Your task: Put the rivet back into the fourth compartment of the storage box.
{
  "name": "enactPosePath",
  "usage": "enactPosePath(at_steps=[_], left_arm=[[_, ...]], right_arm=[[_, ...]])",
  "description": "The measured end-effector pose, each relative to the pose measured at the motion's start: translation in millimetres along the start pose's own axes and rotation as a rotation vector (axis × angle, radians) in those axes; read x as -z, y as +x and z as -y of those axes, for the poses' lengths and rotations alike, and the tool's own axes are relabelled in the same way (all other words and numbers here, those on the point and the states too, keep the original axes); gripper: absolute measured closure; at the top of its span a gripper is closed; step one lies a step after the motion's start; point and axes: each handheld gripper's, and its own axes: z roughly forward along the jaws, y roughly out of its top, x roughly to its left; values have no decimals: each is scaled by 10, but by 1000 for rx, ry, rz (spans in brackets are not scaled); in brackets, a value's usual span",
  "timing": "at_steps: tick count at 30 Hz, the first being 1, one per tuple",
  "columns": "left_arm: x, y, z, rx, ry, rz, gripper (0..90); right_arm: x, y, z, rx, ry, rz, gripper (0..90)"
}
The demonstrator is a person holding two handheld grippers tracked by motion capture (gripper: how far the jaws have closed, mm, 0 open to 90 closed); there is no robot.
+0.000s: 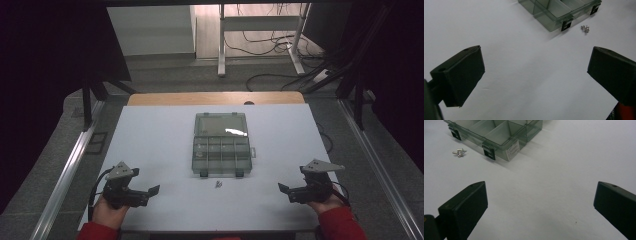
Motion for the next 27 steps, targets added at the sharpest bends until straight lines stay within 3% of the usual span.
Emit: enactPosePath(at_steps=[11,17,27], left_arm=[[12,9,7,12,-5,-2,10],[14,14,10,24,-8,8,6],[22,6,11,27,-15,7,5]], right_arm=[[-25,19,-3,22,13,-4,0],[-28,8,-1,2,4,1,0],[-40,18,-6,15,10,-3,0]])
